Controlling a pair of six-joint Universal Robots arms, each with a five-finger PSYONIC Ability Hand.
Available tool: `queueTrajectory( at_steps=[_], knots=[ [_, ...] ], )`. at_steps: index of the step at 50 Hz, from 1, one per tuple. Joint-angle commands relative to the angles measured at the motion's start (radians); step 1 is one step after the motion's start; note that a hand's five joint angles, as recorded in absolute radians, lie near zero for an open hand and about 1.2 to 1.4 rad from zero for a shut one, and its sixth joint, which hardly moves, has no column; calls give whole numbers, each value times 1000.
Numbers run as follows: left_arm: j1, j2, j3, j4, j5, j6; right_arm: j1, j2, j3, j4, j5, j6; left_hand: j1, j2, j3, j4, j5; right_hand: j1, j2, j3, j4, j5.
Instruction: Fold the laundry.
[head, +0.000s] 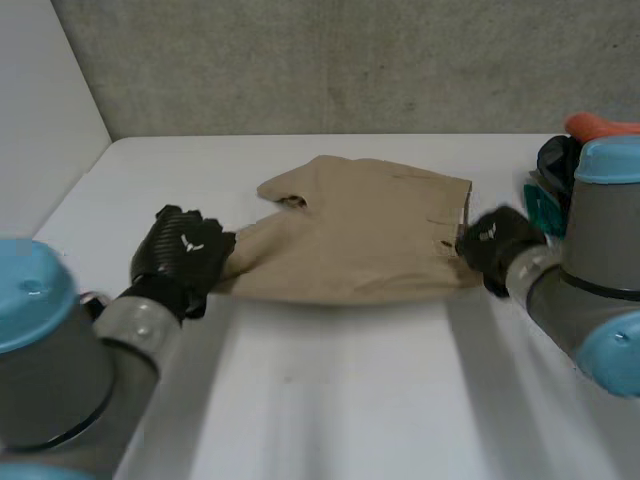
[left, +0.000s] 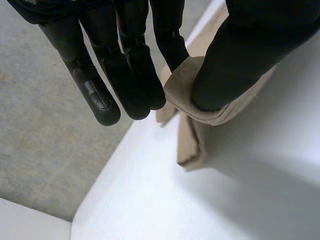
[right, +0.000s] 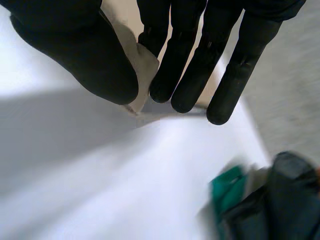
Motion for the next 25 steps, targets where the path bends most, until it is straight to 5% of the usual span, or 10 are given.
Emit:
queueTrajectory(
  at_steps=[1, 7, 25],
  knots=[
    [-57, 254, -35, -386, 11, 7, -35, -157, 116, 303, -2, -182, 265, 196, 198, 193, 230, 277, 212, 196, 190, 211],
    [-113, 291, -78, -539, 43, 15, -55, -267, 219, 303, -28, -250, 265, 196, 198, 193, 230, 277, 212, 196, 190, 211],
    [-63, -205, 153, -207, 36, 15, -61, -34, 170, 121, -50, -207, 265, 196, 198, 193, 230, 277, 212, 196, 190, 211]
  ],
)
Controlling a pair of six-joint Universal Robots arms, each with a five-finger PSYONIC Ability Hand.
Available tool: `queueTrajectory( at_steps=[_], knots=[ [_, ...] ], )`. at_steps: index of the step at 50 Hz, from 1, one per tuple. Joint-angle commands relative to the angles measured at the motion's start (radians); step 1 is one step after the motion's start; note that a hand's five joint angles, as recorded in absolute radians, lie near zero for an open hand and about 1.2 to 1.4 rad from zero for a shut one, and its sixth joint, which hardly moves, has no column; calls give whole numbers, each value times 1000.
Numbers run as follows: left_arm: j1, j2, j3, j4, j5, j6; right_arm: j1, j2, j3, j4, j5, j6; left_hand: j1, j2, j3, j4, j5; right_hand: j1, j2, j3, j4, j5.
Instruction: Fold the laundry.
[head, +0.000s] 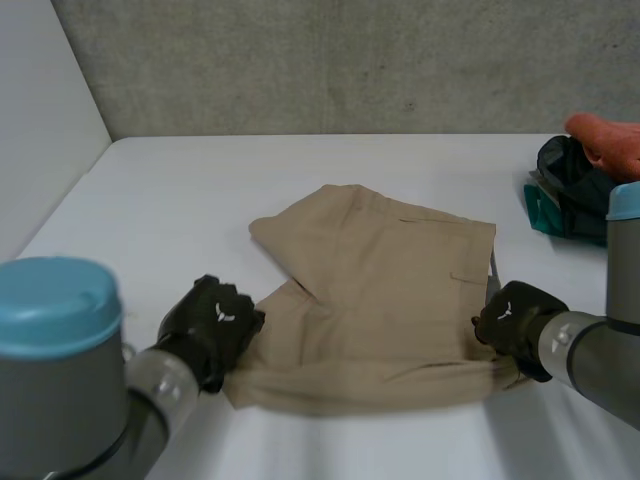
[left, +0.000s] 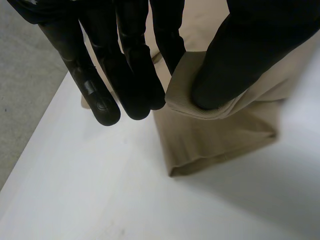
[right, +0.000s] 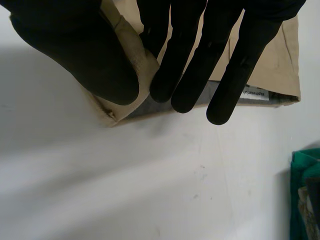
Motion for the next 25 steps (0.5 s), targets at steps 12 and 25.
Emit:
queueTrajectory(
  at_steps=[12, 25],
  knots=[
    [82, -352, 668, 495, -55, 95, 9, 196, -535, -547, 67, 221, 265, 196, 198, 193, 224, 277, 212, 196, 190, 211],
    [125, -297, 836, 915, -64, 172, 44, 133, -624, -1056, 63, 281, 265, 196, 198, 193, 224, 277, 212, 196, 190, 211]
  ],
)
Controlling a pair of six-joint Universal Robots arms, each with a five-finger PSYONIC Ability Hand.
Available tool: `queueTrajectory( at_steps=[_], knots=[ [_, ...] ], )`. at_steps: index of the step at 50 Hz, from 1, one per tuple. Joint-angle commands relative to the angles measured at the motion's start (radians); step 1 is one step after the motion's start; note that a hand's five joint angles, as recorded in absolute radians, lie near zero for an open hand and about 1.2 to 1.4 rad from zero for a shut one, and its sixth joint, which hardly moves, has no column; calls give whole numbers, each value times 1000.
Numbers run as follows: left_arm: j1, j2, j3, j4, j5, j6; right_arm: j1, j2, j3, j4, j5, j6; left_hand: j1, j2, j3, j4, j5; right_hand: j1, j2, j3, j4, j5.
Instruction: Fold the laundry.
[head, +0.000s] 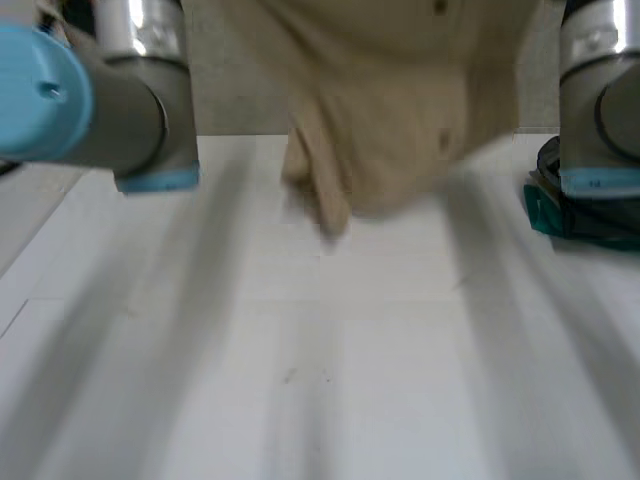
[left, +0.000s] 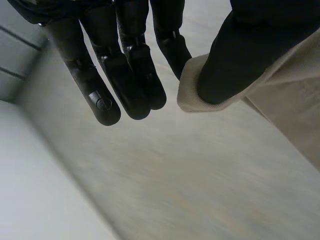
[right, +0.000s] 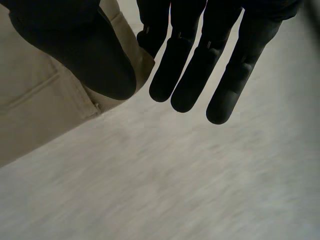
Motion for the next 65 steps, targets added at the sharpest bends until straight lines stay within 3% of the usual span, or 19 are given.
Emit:
queueTrajectory(
  at_steps=[1, 8, 20, 27, 33, 38, 44, 48, 55, 65],
  knots=[
    [6, 32, -5, 34, 0, -17, 36, -7, 6, -63, -9, 3, 265, 196, 198, 192, 223, 277, 212, 196, 190, 211],
    [12, 34, -192, -78, 0, -104, 61, 49, 55, 47, -15, 20, 265, 196, 198, 192, 223, 277, 212, 196, 190, 211],
    [0, -60, -517, -101, -3, -111, 70, 302, 121, 230, -11, 36, 265, 196, 198, 192, 223, 277, 212, 196, 190, 211],
    [-4, -77, -643, -249, -64, -109, 61, 335, 161, 343, -9, 31, 265, 196, 198, 192, 223, 277, 212, 196, 190, 211],
    [-5, 72, -750, -412, -126, -120, 55, 238, 222, 517, -11, 17, 265, 196, 198, 192, 223, 277, 212, 196, 190, 211],
    [-17, 198, -830, -495, -126, -114, 55, 162, 274, 681, -6, -6, 265, 196, 198, 192, 223, 277, 212, 196, 190, 211],
    [-95, 293, -870, -667, -127, -104, 55, 96, 354, 907, -6, -95, 265, 196, 198, 192, 223, 277, 212, 196, 190, 211],
    [-155, 331, -896, -860, -129, -117, 55, 30, 456, 1033, 2, -182, 265, 196, 198, 192, 223, 277, 212, 196, 190, 211],
    [-221, 412, -960, -968, -127, -100, 50, -128, 659, 1072, -6, -271, 265, 196, 198, 192, 223, 277, 212, 196, 190, 211],
    [-247, 506, -999, -1043, -121, 6, 12, -237, 748, 1072, -14, -282, 265, 196, 198, 192, 223, 277, 212, 196, 190, 211]
  ],
)
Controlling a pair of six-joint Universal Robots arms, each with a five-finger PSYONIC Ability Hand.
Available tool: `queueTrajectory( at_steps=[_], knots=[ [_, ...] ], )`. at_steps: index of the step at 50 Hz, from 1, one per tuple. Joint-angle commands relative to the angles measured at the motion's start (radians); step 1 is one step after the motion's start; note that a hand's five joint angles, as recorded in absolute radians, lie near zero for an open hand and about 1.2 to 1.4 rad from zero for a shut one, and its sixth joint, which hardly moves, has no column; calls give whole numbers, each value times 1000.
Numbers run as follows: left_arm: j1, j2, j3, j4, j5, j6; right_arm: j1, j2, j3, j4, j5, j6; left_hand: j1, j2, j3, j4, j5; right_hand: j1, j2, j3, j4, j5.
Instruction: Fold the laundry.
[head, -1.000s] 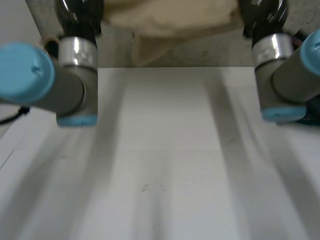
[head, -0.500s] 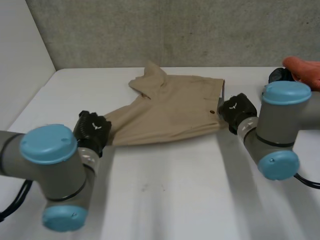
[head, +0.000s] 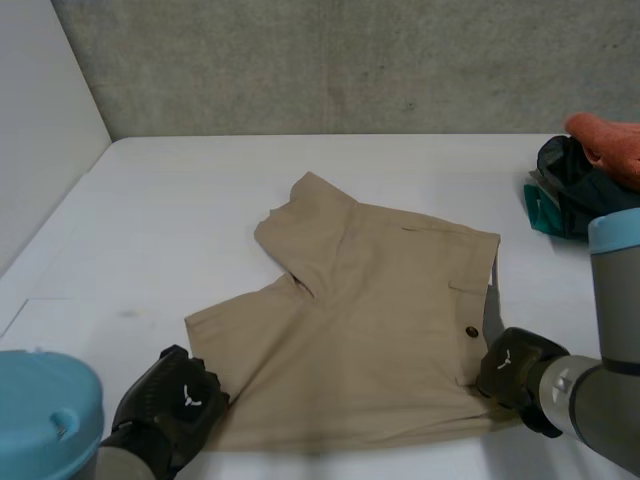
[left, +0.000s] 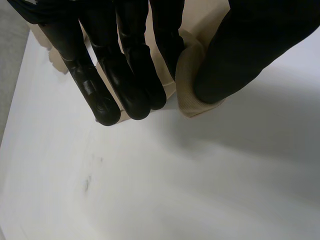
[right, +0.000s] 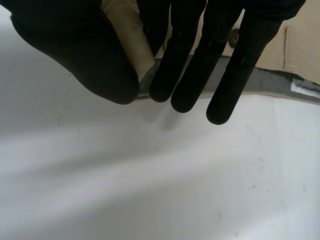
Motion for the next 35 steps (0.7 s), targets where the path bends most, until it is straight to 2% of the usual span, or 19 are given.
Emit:
queueTrajectory(
  at_steps=[1, 4, 8, 11, 15, 19, 25, 30, 35],
  knots=[
    [-19, 46, 1, -31, 6, 72, -45, -56, 29, -7, -4, 1, 265, 195, 198, 192, 216, 277, 210, 196, 190, 206],
    [-14, 29, 30, -16, 5, 72, -51, -56, 18, -12, -7, 2, 265, 195, 198, 192, 216, 277, 210, 196, 190, 206],
    [-8, -71, 125, 99, 1, 69, -54, -47, -37, -105, -50, 36, 265, 195, 198, 192, 216, 277, 210, 196, 190, 206],
    [16, -196, 244, 257, -3, 70, -50, -16, -68, -213, -52, 83, 265, 195, 198, 192, 216, 277, 210, 196, 190, 206],
    [64, -345, 365, 347, -9, 75, -39, 48, -109, -296, -49, 137, 265, 195, 198, 192, 216, 277, 210, 196, 190, 206],
    [72, -460, 494, 417, -5, 75, -38, 100, -155, -363, -36, 183, 265, 195, 198, 192, 216, 277, 210, 196, 190, 206],
    [81, -643, 715, 567, -6, 77, -31, 221, -258, -524, 31, 202, 265, 195, 198, 192, 216, 277, 210, 196, 190, 206],
    [102, -801, 901, 726, 1, 153, -30, 341, -387, -679, 112, 189, 265, 195, 198, 192, 216, 277, 210, 196, 190, 206],
    [138, -925, 1031, 819, 18, 208, -30, 445, -486, -788, 131, 189, 265, 195, 198, 192, 216, 277, 210, 196, 190, 206]
  ],
)
